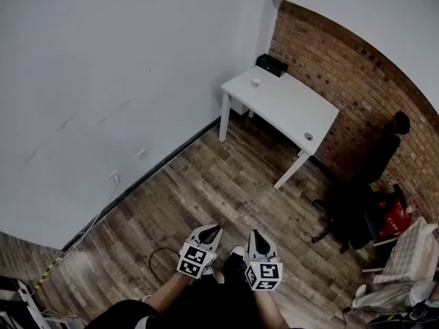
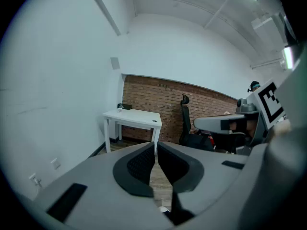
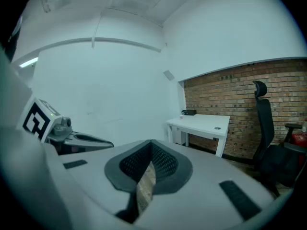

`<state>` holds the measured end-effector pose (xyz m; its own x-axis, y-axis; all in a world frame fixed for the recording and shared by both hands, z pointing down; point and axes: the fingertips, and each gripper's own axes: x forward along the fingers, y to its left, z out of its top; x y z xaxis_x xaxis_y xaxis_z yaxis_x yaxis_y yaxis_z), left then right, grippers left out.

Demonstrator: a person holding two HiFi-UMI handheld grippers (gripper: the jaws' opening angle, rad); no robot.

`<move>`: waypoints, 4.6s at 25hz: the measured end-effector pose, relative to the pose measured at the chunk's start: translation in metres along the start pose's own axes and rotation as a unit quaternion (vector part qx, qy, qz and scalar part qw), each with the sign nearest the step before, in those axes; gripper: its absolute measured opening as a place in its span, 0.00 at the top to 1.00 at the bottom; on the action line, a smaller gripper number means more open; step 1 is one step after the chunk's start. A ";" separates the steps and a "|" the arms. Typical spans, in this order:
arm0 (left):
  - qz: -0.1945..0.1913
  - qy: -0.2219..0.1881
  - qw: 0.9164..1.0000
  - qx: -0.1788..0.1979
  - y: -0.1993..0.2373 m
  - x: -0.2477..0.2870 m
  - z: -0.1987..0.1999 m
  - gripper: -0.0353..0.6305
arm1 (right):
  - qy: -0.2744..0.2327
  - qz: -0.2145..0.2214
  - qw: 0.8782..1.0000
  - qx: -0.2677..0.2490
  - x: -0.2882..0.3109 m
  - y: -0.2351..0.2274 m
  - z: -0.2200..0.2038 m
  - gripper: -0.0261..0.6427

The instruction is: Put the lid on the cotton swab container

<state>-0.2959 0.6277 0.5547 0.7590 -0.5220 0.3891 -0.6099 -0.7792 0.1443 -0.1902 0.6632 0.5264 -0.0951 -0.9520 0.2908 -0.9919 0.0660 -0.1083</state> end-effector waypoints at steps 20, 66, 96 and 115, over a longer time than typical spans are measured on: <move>-0.017 -0.001 1.000 0.018 -0.024 0.033 0.017 0.90 | -0.019 -0.005 1.000 0.017 -0.001 -0.033 0.006 0.93; 0.038 -0.017 0.999 0.020 -0.014 0.187 0.085 0.90 | -0.015 0.018 0.999 0.028 0.087 -0.185 0.041 0.93; -0.012 -0.022 0.999 0.031 0.171 0.315 0.178 0.90 | -0.017 -0.024 1.000 0.005 0.310 -0.203 0.122 0.93; -0.017 0.000 0.999 0.028 0.218 0.376 0.188 0.90 | -0.001 -0.042 0.999 0.019 0.372 -0.241 0.123 0.93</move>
<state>-0.1010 0.1961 0.5618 0.7792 -0.4948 0.3846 -0.5699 -0.8149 0.1062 0.0242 0.2561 0.5441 -0.0123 -0.9543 0.2985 -0.9924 -0.0248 -0.1203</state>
